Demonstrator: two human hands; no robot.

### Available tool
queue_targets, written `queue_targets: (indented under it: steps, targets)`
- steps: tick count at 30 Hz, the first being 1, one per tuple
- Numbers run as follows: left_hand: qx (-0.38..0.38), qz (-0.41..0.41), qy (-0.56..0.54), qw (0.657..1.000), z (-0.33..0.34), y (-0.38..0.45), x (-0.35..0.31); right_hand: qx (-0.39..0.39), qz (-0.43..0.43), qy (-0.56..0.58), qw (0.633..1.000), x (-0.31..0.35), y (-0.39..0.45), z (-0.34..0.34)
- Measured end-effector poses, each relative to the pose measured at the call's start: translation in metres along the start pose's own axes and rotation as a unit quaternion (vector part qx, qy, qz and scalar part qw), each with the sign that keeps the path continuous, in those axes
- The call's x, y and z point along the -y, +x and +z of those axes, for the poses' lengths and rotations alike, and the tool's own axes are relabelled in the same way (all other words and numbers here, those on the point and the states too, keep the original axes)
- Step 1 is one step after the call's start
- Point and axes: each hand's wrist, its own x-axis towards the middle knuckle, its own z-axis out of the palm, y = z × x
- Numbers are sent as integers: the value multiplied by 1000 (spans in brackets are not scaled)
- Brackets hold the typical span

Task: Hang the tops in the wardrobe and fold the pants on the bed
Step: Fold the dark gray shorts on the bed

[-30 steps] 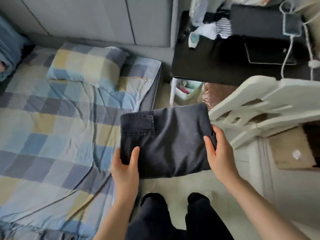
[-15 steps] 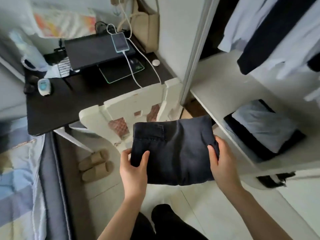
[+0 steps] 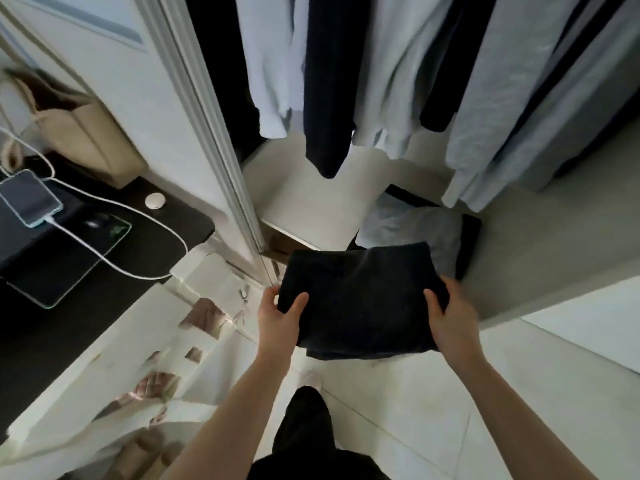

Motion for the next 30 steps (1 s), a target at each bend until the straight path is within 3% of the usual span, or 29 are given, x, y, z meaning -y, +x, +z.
queue_targets:
  steps: [5, 8, 10, 14, 16, 18, 24, 28, 30]
  targets:
    - [105, 12, 33, 994, 67, 80, -43, -84, 66, 40, 993, -3, 68, 2]
    - [155, 40, 2, 987, 119, 121, -75, -207, 37, 43, 977, -3, 114, 0]
    - [181, 61, 11, 982, 149, 146, -86, -250, 52, 30, 966, -11, 138, 3]
    - [235, 50, 138, 961, 195, 193, -71, -187, 116, 19, 975, -42, 168, 23]
    - [279, 41, 291, 914, 204, 209, -53, -114, 147, -47, 981, -62, 171, 36]
    - [308, 44, 373, 874, 204, 214, -39, -37, 187, -111, 975, -72, 168, 44]
    - [288, 23, 345, 893, 201, 219, -26, -67, 213, -86, 971, -70, 162, 51]
    - [262, 161, 274, 911, 207, 216, -43, -83, 196, -95, 973, -69, 156, 51]
    - [269, 216, 287, 894, 206, 214, -42, -104, 165, -86, 977, -65, 151, 52]
